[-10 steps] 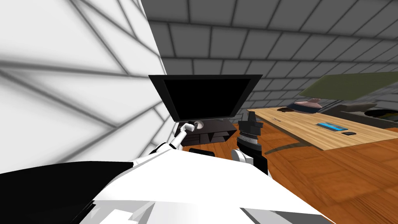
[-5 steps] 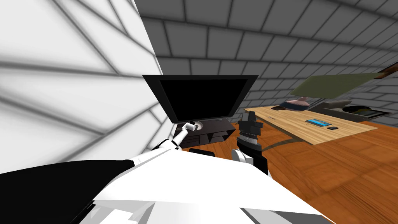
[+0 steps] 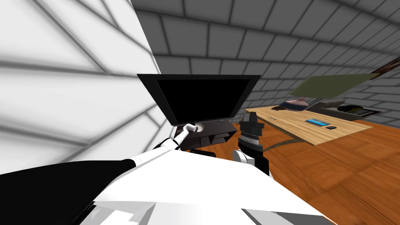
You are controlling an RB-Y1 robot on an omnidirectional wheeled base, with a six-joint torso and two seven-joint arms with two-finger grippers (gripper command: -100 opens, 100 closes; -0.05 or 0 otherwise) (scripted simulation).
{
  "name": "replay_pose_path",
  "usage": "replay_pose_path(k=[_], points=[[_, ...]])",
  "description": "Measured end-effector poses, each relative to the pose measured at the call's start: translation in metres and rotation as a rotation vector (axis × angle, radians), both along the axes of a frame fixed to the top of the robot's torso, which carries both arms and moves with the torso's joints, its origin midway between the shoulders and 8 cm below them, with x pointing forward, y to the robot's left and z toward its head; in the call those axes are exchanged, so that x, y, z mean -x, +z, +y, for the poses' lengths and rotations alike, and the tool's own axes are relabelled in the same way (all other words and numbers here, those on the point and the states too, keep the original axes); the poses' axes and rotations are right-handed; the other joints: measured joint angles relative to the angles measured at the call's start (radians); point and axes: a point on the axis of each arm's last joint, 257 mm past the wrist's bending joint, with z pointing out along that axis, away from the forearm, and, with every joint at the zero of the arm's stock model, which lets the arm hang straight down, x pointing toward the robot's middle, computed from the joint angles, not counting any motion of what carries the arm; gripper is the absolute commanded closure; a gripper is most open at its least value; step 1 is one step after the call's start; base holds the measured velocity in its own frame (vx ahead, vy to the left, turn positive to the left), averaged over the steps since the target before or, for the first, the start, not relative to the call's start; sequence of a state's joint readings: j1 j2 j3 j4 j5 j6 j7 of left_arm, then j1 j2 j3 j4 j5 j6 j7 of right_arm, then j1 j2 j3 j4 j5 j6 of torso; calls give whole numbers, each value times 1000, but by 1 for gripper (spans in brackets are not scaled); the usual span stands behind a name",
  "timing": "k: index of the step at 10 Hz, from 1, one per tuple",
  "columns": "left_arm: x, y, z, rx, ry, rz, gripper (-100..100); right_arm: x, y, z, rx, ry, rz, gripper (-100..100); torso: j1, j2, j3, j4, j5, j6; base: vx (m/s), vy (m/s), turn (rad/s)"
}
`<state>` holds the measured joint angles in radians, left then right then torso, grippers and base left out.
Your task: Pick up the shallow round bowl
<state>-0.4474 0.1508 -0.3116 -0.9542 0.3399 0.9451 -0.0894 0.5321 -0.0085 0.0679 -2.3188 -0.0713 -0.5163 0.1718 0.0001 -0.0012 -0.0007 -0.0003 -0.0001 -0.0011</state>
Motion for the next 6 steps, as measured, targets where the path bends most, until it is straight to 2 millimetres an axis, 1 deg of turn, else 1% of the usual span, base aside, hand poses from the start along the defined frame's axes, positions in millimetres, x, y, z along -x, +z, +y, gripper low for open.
replay_pose_path(k=[4,5,6], points=[[11,-19,3,0,15,0,-100,0,0,0,0,0,0,0,0,1,1,0,0,0,-1,1,-3],[11,-20,3,0,15,-2,100,0,0,0,0,0,0,0,0,1,1,0,0,0,0,0,0],[11,-20,3,0,15,-2,100,0,0,0,0,0,0,0,0,1,1,0,0,0,0,0,0]])
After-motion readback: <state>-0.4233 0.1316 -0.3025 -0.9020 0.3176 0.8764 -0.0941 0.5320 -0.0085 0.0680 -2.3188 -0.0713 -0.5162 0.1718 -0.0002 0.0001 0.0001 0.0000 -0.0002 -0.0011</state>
